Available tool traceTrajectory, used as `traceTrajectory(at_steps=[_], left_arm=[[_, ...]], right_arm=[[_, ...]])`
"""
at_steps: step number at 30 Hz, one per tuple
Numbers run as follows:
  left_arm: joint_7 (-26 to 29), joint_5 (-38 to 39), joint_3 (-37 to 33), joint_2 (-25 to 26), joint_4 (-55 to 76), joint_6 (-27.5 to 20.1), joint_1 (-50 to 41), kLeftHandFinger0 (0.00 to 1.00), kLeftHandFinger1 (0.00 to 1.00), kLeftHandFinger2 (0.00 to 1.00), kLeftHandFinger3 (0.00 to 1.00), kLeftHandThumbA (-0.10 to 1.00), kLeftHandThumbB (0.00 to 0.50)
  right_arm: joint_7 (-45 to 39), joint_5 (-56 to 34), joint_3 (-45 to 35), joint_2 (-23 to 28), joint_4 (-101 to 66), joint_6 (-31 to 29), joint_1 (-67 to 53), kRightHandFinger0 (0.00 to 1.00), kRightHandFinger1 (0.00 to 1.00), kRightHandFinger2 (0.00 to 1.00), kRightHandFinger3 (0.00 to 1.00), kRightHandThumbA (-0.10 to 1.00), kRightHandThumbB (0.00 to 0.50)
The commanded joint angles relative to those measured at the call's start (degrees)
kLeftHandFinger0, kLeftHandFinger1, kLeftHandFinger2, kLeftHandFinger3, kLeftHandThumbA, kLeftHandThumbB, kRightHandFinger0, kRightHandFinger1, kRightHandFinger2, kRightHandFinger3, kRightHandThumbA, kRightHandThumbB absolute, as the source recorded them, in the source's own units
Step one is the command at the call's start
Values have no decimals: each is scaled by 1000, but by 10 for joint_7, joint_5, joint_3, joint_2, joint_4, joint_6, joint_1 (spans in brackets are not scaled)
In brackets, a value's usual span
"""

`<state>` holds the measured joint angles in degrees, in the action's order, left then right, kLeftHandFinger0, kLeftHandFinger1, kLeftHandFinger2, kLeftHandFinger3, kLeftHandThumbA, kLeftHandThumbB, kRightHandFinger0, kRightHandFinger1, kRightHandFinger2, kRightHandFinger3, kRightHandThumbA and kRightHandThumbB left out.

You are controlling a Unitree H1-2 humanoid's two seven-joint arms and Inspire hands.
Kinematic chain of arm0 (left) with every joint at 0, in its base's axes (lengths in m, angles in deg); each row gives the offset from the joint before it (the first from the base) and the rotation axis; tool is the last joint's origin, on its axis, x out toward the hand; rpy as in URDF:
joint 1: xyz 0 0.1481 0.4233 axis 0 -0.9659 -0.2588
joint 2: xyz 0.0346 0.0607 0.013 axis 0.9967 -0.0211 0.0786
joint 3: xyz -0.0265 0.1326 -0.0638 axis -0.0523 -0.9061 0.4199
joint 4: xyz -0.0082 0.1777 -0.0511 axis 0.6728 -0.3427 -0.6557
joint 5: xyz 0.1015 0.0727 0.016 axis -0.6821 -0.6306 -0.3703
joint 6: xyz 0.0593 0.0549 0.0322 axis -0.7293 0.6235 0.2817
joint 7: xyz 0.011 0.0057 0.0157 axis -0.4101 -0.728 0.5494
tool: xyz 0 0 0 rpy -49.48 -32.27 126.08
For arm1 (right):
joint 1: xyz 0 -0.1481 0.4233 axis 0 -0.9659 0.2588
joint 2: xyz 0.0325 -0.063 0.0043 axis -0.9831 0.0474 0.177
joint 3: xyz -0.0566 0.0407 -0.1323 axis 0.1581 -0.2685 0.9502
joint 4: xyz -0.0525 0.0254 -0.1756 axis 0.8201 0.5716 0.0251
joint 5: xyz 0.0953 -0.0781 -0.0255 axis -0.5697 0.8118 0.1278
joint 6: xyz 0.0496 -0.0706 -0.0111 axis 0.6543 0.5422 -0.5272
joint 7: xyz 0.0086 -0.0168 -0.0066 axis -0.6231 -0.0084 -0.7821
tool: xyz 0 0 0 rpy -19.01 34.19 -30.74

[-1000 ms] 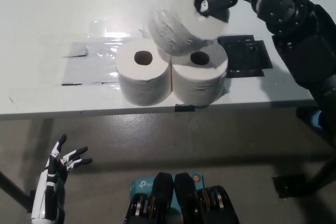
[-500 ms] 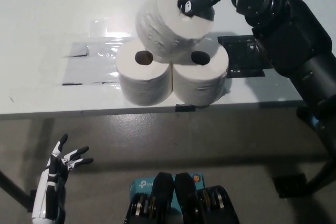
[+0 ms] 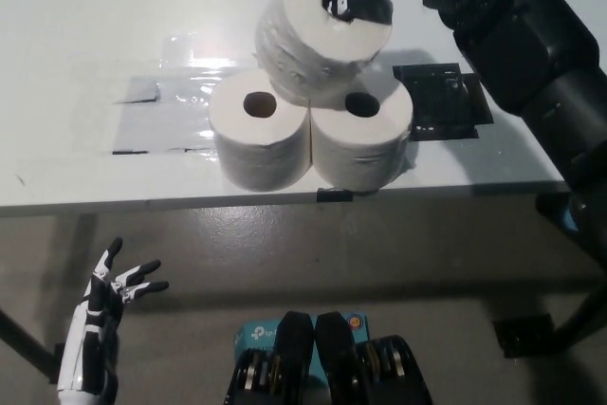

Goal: A few rolls of toilet paper are kept infront of the robot and the robot uses its right hand to lift one of the rolls and and places it on top of the other rolls to stack it.

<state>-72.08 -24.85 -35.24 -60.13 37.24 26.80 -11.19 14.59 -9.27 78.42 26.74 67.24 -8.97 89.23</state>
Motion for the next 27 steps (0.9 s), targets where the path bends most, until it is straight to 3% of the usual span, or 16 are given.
traceTrajectory(at_steps=[1,3,4,5,6,8,11,13,16,18,20,23,24,25,26,27], left_arm=[[1,-7,1,5,21,-6,3,998,649,738,1000,1000,105],[1,-7,1,4,21,-7,3,1000,649,739,1000,1000,119],[0,-5,1,4,21,-5,3,1000,648,741,1000,1000,113],[0,-6,0,3,22,-5,2,1000,648,743,1000,1000,106],[0,-8,-1,4,21,-5,2,1000,649,747,1000,1000,93],[0,-11,-2,4,21,-7,3,1000,645,746,1000,1000,78],[-2,-7,-2,5,24,-3,5,1000,643,745,1000,1000,90],[-3,-6,-2,5,25,-2,7,1000,640,742,1000,1000,81],[-1,-12,-2,6,21,-10,9,993,620,724,1000,1000,69],[-2,-11,-1,7,24,-6,11,979,609,708,1000,1000,68],[-2,-11,-1,7,23,-4,10,979,614,708,1000,1000,86],[-2,-13,-2,8,27,2,11,982,620,707,1000,1000,83],[-4,-13,-3,8,26,-2,11,982,620,705,1000,1000,70],[-4,-12,-3,8,27,0,11,981,619,704,1000,1000,69],[-4,-12,-3,8,28,0,11,981,618,702,1000,1000,67],[-3,-12,-3,7,29,1,11,980,617,701,1000,1000,63]], right_arm=[[-8,25,5,8,-17,-6,63,113,135,355,1000,425,35],[-13,29,7,6,-18,-1,65,62,92,306,1000,454,41],[-24,22,4,5,-11,-2,66,1,1,151,1000,439,44],[-26,20,3,6,-9,-4,65,0,0,88,850,432,47],[-35,27,13,7,-1,-23,66,0,0,6,411,461,39],[-46,32,21,10,-5,-24,63,0,0,0,162,486,50],[-56,40,31,2,10,-20,65,2,24,82,372,482,69],[-59,46,39,0,14,-20,66,0,0,10,354,493,79],[-73,51,48,-4,28,-22,70,0,0,0,233,470,71],[-75,58,58,-5,42,-38,72,0,0,0,213,469,73],[-85,65,70,-8,53,-43,74,0,0,0,221,501,79],[-101,66,77,-8,63,-40,76,0,0,2,347,555,103],[-100,64,74,-10,67,-26,74,61,94,142,497,591,152],[-102,65,76,-11,72,-23,76,42,160,252,583,709,203],[-101,62,74,-12,79,-28,77,102,242,389,605,747,237],[-101,59,72,-12,80,-34,76,229,384,636,803,804,286]])
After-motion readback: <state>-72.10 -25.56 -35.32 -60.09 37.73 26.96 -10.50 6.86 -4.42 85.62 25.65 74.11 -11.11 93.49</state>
